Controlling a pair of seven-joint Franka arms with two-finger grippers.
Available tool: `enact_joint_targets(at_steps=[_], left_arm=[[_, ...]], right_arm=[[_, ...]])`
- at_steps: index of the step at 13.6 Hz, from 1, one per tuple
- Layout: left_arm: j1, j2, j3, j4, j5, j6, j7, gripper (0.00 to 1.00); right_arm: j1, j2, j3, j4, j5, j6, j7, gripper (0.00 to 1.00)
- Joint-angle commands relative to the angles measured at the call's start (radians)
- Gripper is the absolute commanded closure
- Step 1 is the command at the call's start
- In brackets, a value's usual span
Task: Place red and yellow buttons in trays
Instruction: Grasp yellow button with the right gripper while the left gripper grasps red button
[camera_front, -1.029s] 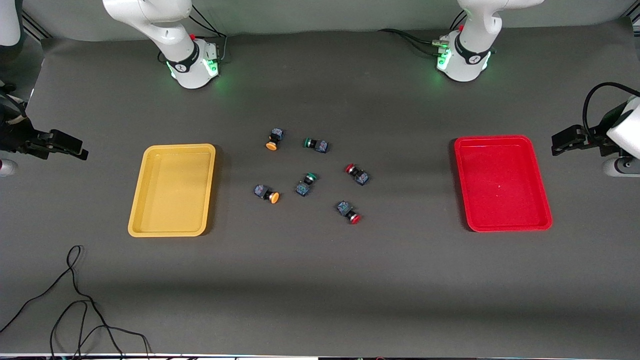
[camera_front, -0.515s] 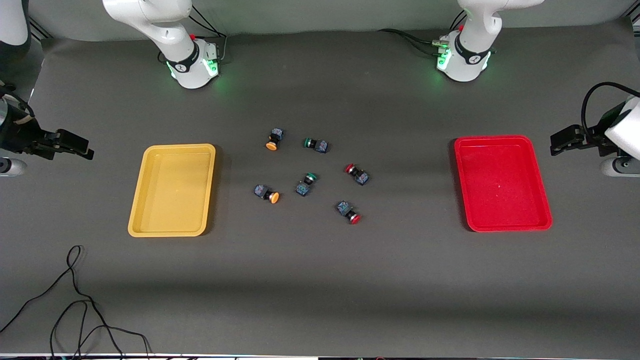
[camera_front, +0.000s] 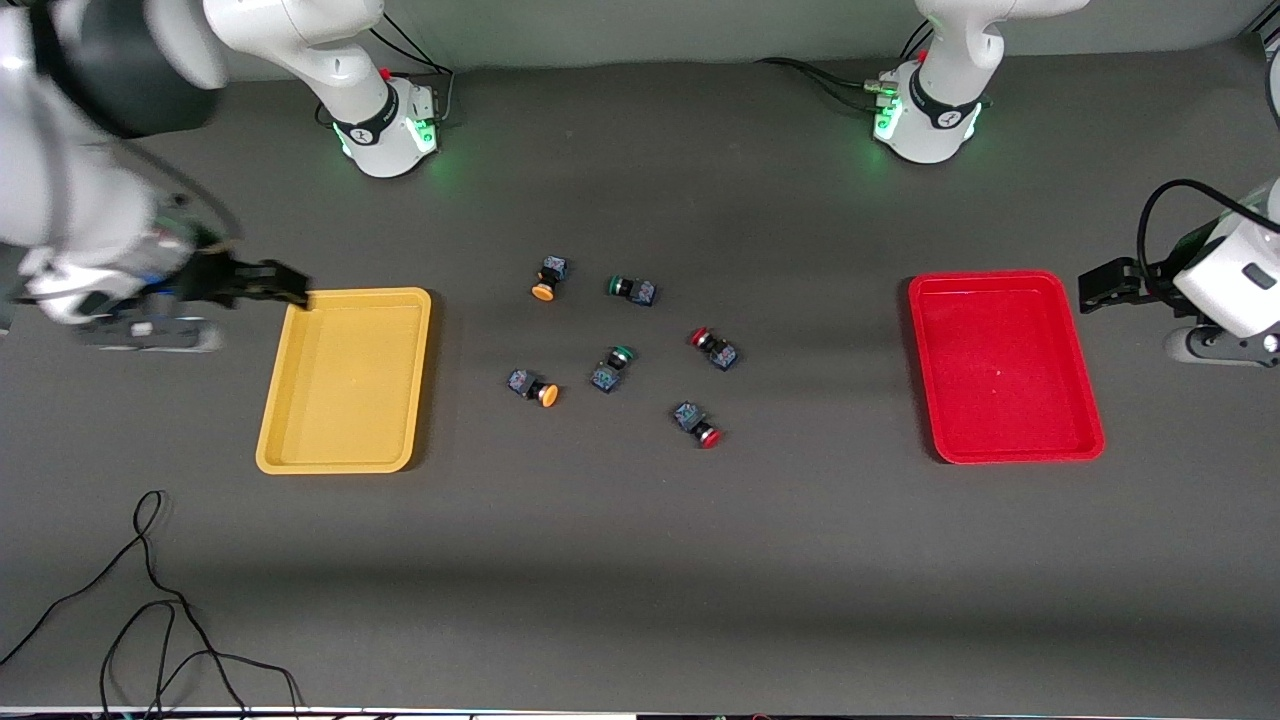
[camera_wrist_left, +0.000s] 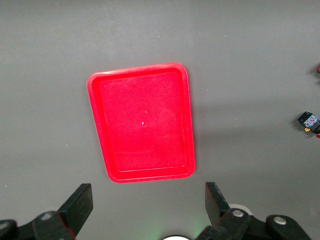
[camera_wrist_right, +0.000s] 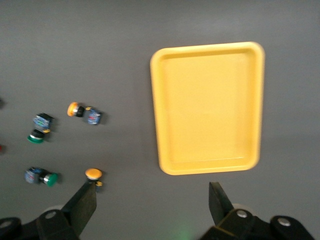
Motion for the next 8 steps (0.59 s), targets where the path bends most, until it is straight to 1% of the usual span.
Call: enact_joint_targets(at_steps=[1, 3, 5, 6, 8], left_arm=[[-0.024, -0.002, 0.006, 0.008, -0.003, -0.027, 0.001, 0.0], [-0.054, -0.006, -0.004, 0.002, -0.006, -0.013, -0.039, 0.0], [-0.114, -0.005, -0.03, -0.028, -0.008, 0.002, -0.14, 0.0], [-0.146, -0.005, -0.043, -0.057, -0.008, 0.022, -0.233, 0.0], [-0.223, 0.01, -0.08, -0.129, -0.008, 0.12, -0.446, 0.0]], right_arm=[[0.173, -0.152, -0.009, -0.253, 0.007, 0.168, 0.258, 0.0], [0.313, -0.172, -0.009, -0.324, 0.007, 0.241, 0.424, 0.0], [0.4, -0.173, -0.009, -0.37, 0.007, 0.298, 0.533, 0.0], [0.439, -0.18, -0.009, -0.39, 0.006, 0.324, 0.573, 0.0], [0.517, -0.18, -0.009, -0.415, -0.002, 0.353, 0.685, 0.0]])
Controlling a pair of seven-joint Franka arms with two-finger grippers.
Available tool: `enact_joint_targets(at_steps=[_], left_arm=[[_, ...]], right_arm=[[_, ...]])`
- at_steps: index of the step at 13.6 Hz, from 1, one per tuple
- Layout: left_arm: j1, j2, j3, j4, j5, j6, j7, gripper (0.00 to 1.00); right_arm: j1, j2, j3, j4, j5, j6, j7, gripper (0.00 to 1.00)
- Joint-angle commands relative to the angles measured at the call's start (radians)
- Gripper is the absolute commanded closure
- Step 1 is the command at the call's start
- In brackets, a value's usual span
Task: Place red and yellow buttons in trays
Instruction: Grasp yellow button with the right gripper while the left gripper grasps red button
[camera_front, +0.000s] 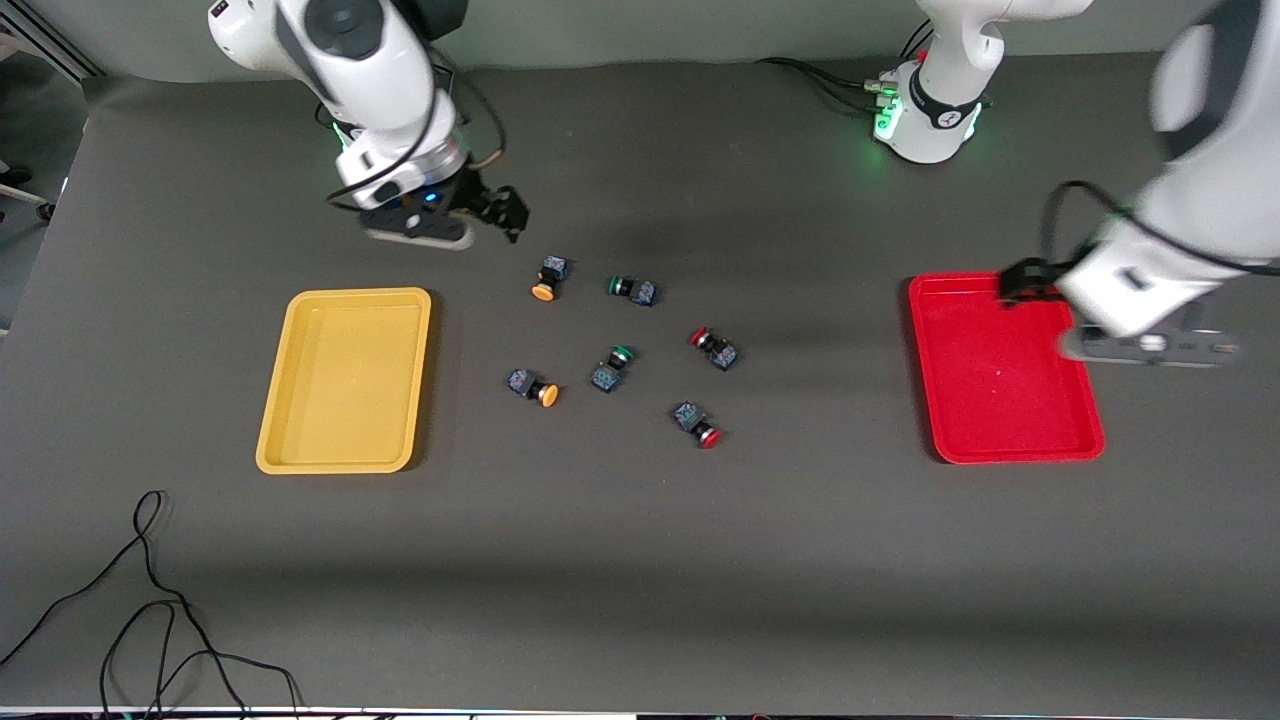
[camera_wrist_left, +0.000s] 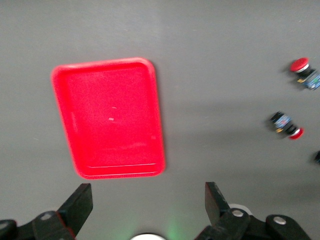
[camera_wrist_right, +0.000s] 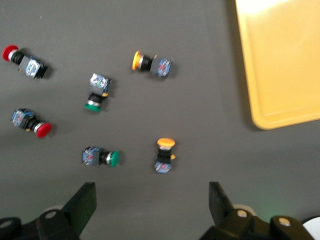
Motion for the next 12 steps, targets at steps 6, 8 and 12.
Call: enact_joint_targets(at_steps=[6, 8, 12], left_arm=[[-0.186, 0.255, -0.056, -0.108, -0.132, 0.293, -0.651, 0.0], [-0.249, 0.318, -0.059, -0.137, -0.14, 0.388, -0.772, 0.0], [-0.326, 0.419, -0.069, -0.168, -0.149, 0.612, -0.988, 0.0]], right_arm=[[0.102, -0.031, -0.013, -0.27, -0.013, 0.278, 0.147, 0.0], [0.1, 0.016, -0.013, -0.35, -0.013, 0.418, 0.147, 0.0], [0.1, 0.22, -0.013, -0.355, -0.013, 0.603, 0.185, 0.0]])
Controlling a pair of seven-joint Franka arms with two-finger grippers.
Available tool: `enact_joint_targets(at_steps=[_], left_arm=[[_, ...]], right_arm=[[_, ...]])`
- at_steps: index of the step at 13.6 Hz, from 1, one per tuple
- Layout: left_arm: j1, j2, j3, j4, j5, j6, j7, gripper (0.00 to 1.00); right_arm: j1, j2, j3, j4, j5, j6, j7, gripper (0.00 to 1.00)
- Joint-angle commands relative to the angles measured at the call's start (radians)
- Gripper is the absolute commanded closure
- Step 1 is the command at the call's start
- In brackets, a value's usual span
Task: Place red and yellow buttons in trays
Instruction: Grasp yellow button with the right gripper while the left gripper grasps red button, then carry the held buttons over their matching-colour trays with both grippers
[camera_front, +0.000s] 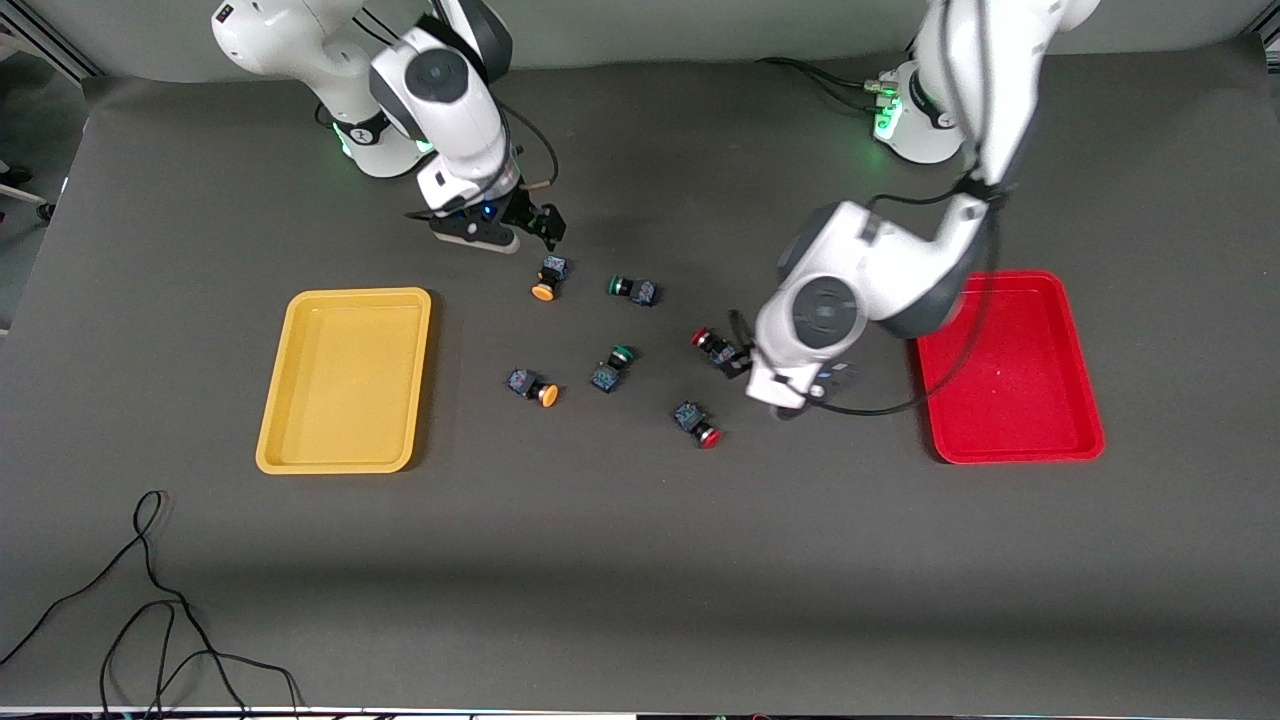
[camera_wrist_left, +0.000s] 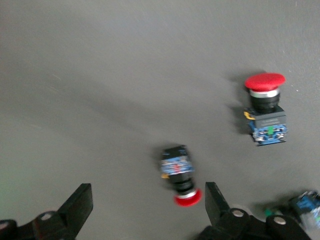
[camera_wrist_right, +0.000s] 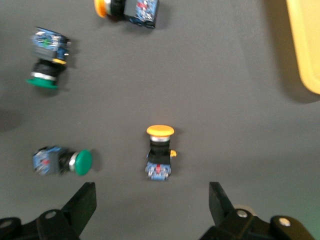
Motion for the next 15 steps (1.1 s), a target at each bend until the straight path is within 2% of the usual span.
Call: enact_joint_targets(at_steps=[1, 5, 8, 9, 10, 12, 13, 15], left_arm=[[-0.027, 0.039, 0.001, -0.012, -0.015, 0.103, -0.114, 0.01], [-0.038, 0.107, -0.008, -0.022, -0.006, 0.169, -0.135, 0.02], [-0.059, 0.118, -0.008, -0.082, 0.003, 0.261, -0.121, 0.05], [-0.059, 0.127, -0.008, -0.087, 0.003, 0.27, -0.119, 0.11], [-0.064, 0.125, -0.008, -0.088, 0.003, 0.273, -0.118, 0.25], [-0.062, 0.121, -0.008, -0.088, 0.021, 0.26, -0.116, 0.83], [-0.061, 0.118, -0.008, -0.088, 0.031, 0.252, -0.116, 1.0], [-0.047, 0.095, -0.006, -0.079, 0.031, 0.2, -0.115, 1.0]], right_arm=[[0.007, 0.165, -0.005, 0.023, -0.009, 0.134, 0.041, 0.0], [0.009, 0.298, -0.005, 0.028, -0.009, 0.248, 0.046, 0.0], [0.007, 0.329, -0.005, 0.036, -0.009, 0.262, 0.046, 0.0], [0.007, 0.329, -0.005, 0.037, -0.009, 0.262, 0.044, 0.08], [0.009, 0.331, -0.004, 0.04, -0.009, 0.262, 0.044, 0.24], [0.01, 0.331, -0.004, 0.042, -0.009, 0.264, 0.043, 0.59], [0.01, 0.334, -0.004, 0.042, -0.009, 0.262, 0.038, 0.7], [0.01, 0.337, -0.004, 0.042, -0.009, 0.264, 0.034, 0.73]])
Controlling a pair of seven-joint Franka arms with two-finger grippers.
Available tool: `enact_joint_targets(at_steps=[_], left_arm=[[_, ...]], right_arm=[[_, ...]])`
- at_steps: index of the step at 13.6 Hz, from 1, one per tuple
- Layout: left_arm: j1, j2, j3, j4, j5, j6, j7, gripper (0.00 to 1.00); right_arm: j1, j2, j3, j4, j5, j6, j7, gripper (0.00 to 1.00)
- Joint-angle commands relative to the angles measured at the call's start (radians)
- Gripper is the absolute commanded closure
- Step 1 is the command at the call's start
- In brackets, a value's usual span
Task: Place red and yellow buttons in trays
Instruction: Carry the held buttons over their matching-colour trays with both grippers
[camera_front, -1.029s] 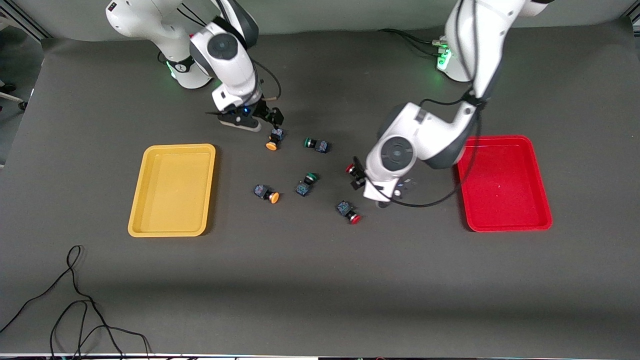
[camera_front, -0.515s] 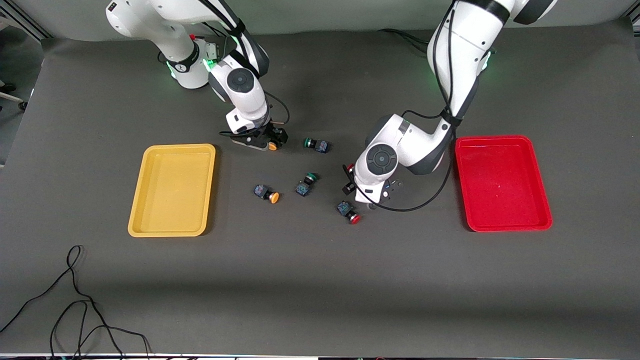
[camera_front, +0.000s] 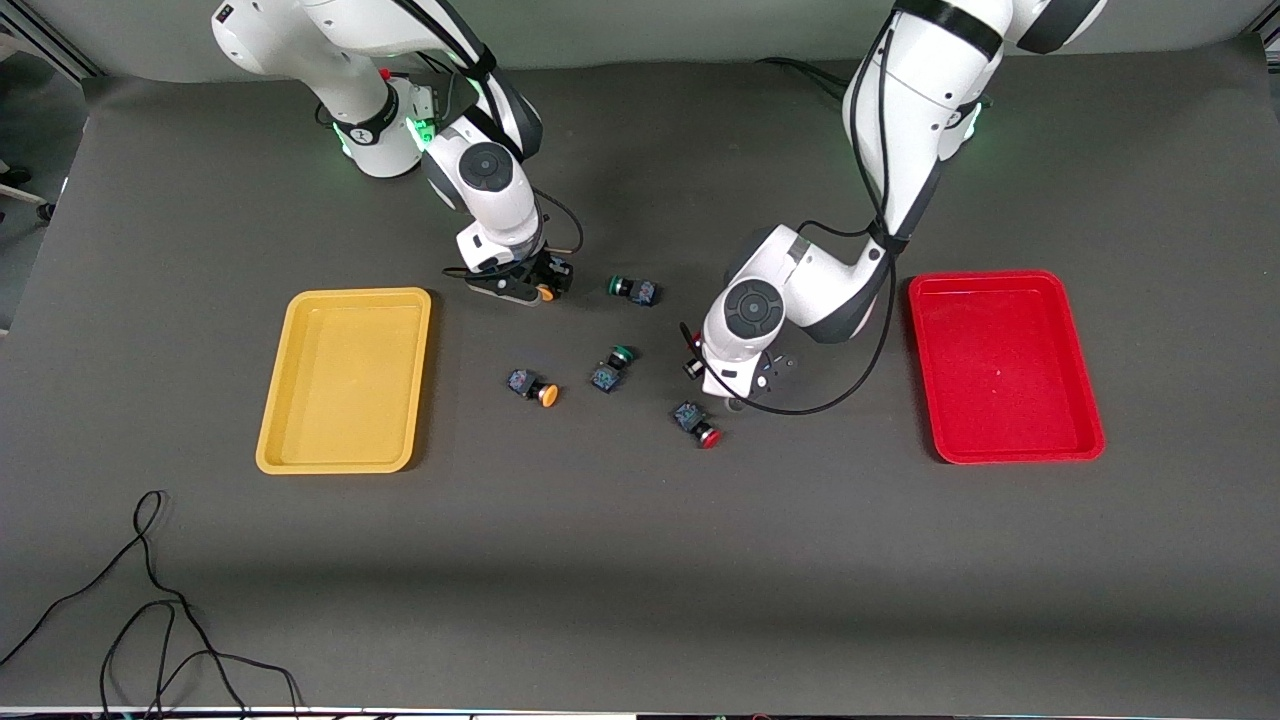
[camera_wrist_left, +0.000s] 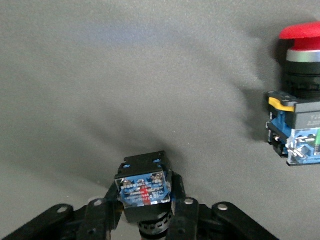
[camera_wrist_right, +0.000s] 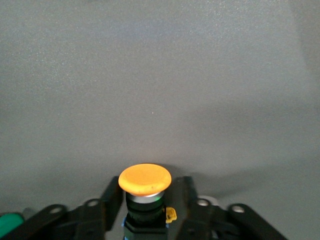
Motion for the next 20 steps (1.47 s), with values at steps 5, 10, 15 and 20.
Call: enact_joint_targets(at_steps=[5, 10, 15, 20], left_arm=[[0.181, -0.223, 0.013, 0.015, 0.017, -0.372, 0.315, 1.0], [0.443, -0.303, 0.026, 0.054, 0.124, -0.558, 0.841, 1.0], [0.62, -0.291, 0.027, -0.041, 0.201, -0.437, 1.145, 1.0], [0.623, -0.387, 0.027, -0.306, 0.244, -0.239, 1.149, 1.0]], right_arm=[[0.006, -0.103, -0.005, 0.019, -0.009, -0.096, -0.018, 0.74], [-0.006, -0.276, -0.047, 0.198, -0.008, -0.489, -0.162, 0.73], [-0.007, -0.26, -0.18, 0.611, 0.008, -0.944, -0.425, 0.74], [-0.006, -0.26, -0.48, 0.612, 0.006, -0.942, -0.833, 0.74]])
